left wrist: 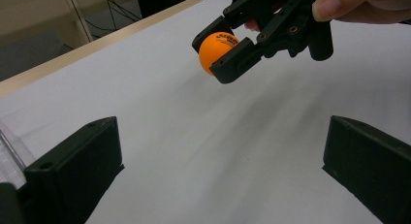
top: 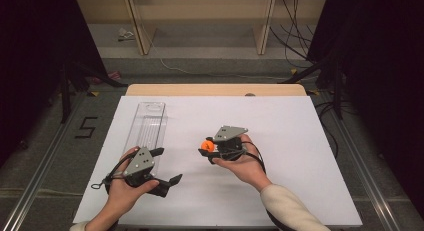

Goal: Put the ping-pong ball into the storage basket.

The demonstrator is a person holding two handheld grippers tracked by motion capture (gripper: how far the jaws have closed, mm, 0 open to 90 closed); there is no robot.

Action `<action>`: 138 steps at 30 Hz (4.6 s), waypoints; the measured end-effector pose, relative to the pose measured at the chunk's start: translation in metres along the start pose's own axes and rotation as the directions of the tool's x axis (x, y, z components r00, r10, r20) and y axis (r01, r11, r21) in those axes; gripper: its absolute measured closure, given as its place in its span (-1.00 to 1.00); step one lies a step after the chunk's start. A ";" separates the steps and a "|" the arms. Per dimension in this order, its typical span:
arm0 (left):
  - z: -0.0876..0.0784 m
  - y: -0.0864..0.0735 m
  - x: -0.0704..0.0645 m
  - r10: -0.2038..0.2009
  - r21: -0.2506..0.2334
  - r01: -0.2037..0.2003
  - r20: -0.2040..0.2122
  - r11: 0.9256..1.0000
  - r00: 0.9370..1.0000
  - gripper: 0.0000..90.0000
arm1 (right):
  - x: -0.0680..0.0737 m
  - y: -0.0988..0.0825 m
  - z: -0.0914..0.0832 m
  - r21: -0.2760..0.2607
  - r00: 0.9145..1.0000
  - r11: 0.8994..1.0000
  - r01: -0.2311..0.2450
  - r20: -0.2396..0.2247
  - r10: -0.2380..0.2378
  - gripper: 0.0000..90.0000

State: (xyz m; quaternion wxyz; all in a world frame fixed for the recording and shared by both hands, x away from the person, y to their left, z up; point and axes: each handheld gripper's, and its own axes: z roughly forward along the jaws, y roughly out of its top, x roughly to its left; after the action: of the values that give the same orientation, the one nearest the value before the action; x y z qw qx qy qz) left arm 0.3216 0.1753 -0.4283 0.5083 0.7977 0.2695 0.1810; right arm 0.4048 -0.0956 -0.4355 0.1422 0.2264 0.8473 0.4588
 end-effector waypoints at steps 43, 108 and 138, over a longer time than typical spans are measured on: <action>0.001 0.000 -0.001 0.001 0.003 -0.001 0.007 1.000 1.000 -1.00 | -0.001 0.018 0.011 -0.025 1.000 1.000 -0.004 0.001 0.004 0.14; 0.000 0.001 -0.003 0.011 0.000 -0.011 0.016 1.000 1.000 -0.99 | 0.003 0.054 0.047 -0.019 0.999 1.000 0.011 -0.032 -0.011 0.15; -0.001 0.001 -0.003 0.014 0.000 -0.014 0.018 1.000 1.000 -0.98 | 0.002 0.073 0.063 -0.022 0.999 1.000 0.006 -0.044 -0.007 0.14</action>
State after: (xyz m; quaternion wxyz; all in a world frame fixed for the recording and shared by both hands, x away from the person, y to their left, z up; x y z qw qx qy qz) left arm 0.3189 0.1736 -0.4270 0.5095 0.8011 0.2592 0.1776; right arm 0.4499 -0.0154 -0.4080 0.1273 0.2118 0.8461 0.4723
